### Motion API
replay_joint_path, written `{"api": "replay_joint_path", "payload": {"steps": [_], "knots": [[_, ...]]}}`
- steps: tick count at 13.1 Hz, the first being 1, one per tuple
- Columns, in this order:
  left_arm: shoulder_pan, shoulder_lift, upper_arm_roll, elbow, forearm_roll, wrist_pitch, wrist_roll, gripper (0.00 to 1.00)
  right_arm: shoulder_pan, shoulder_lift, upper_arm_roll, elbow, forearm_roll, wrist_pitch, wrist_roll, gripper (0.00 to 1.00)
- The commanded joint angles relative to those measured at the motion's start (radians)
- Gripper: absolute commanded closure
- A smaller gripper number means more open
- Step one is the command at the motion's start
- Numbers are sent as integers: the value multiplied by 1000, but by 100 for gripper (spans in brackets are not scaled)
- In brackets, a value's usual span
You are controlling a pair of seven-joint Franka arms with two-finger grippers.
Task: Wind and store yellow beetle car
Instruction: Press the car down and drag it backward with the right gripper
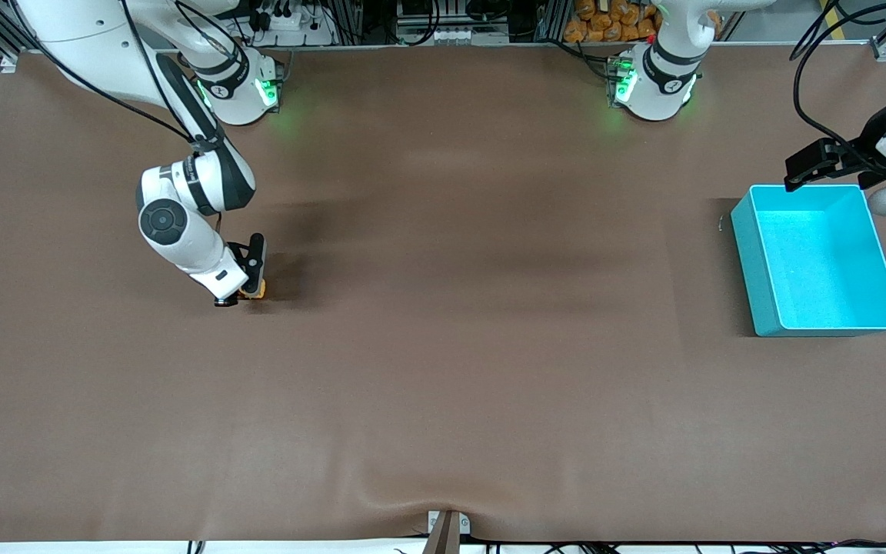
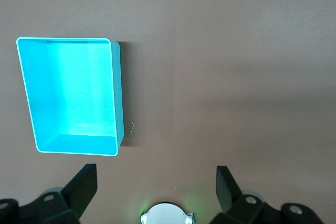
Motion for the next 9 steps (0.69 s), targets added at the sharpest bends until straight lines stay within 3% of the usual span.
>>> {"api": "replay_joint_path", "payload": {"steps": [1, 9], "knots": [[-1, -10, -1, 3, 19, 2, -2, 0, -43, 74, -2, 14, -18, 46, -54, 63], [-1, -5, -2, 3, 20, 4, -2, 0, -118, 97, -2, 31, -18, 35, -125, 63]]}}
